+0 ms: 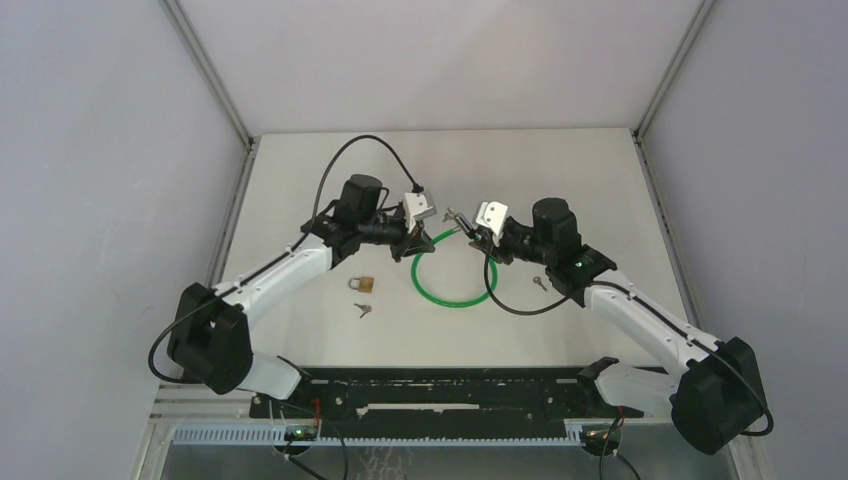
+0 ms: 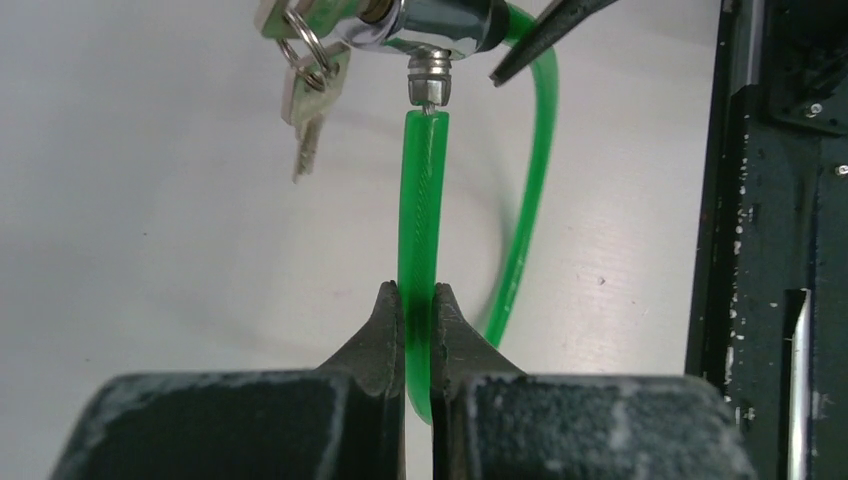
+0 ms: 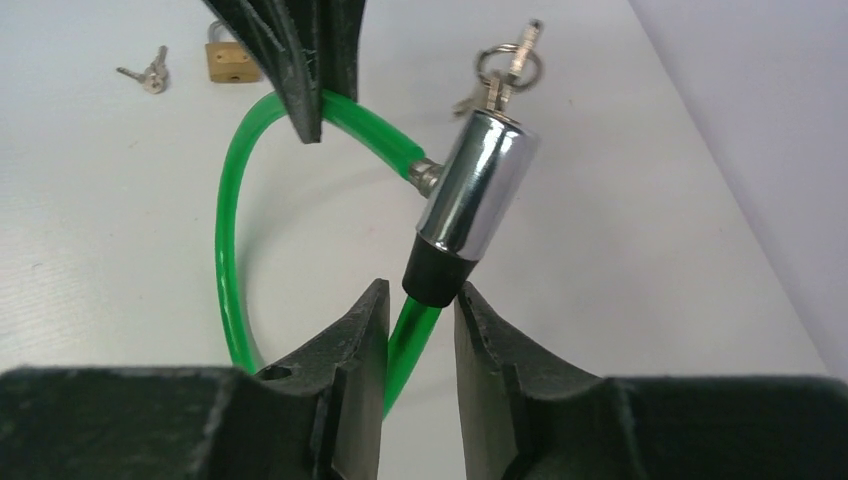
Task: Lock with the key
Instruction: Lock the lock.
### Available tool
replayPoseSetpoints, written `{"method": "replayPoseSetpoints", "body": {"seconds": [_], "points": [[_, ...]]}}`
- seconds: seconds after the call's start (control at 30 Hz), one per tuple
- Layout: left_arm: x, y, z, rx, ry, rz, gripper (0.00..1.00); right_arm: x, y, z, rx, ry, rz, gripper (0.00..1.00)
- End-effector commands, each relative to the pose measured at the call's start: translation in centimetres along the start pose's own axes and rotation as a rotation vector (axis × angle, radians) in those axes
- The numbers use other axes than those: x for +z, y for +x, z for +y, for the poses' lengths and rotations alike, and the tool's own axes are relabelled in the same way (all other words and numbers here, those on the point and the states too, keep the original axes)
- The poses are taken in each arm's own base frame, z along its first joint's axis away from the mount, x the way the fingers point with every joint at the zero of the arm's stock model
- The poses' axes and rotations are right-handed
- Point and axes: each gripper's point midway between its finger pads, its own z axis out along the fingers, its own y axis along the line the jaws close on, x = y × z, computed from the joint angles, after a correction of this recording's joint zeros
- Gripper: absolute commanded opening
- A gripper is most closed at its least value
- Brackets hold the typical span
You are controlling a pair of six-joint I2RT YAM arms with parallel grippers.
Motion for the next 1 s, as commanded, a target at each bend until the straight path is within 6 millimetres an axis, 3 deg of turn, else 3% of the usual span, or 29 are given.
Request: {"method": "replayPoseSetpoints", "body": {"seconds": [0.0,0.33,0.77,0.83,0.97], "points": [[-0.5,-2.8,-1.3,0.173,0.007,-0.098,0.00,0.0,-1.2,2.3,0.001,-0.100,-0.033,0.38],[-0.5,-2.5,-2.7,0.205,0.017,-0.106,0.00,0.0,-2.1,2.6,0.066,-0.135,-0.051,0.44],[-0.4,-1.8,-3.2,0.220,0.011,-0.097,0.00,-1.5,-3.8,3.0,0.219,-0.264,-0.121,0.52],[-0.5,-1.8,-3.3,0.221,0.010,-0.098,0.00,-1.5,-3.8,3.1,0.222,-0.273,-0.117,0.45],[-0.6,-2.0,-3.4,0.217,0.011,-0.105,0.00,-1.3,-3.5,2.7,0.186,-0.257,-0.102,0.22]]}}
